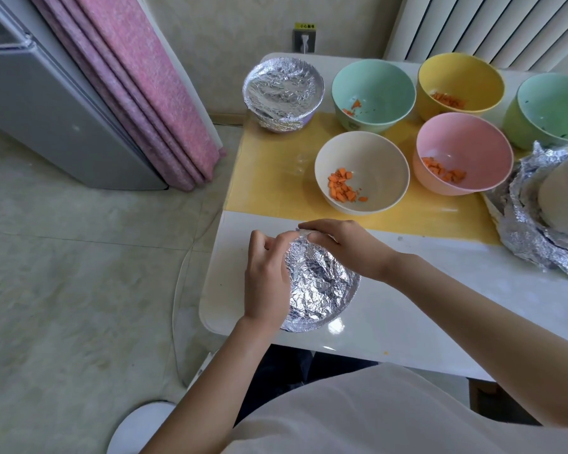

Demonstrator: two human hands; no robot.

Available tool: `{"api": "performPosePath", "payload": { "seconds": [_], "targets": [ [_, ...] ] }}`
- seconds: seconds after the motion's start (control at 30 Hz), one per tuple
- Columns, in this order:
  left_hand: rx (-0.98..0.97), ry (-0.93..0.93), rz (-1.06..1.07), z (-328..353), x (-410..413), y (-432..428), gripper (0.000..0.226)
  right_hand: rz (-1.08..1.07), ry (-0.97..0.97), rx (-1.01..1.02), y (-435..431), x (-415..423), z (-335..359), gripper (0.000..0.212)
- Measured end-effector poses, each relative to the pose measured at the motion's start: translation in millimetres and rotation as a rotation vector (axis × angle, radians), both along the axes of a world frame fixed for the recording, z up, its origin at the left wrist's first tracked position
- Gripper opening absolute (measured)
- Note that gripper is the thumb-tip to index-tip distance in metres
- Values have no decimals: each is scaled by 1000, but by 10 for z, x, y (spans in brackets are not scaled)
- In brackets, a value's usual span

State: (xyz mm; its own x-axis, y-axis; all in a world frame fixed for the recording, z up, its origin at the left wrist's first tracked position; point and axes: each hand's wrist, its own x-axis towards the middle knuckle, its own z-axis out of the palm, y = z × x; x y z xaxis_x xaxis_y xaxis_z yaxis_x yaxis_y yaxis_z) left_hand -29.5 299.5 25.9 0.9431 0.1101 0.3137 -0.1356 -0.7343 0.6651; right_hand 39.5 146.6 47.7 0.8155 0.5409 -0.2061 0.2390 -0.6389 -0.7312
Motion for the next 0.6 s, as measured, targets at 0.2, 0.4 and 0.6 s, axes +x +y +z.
{"api": "performPosePath", "payload": {
  "seconds": [0.2,0.4,0.6],
  "targets": [
    [-65,47,43,3,-6,-22,31,8,-30,23,2,4,-22,29],
    [-135,150,70,-30,31,-45,24,-29,-17,-8,24,-2,-77,31],
    [-186,281,64,-113,69,-54,22,24,-79,-79,55,70,-204,23]
  ]
}}
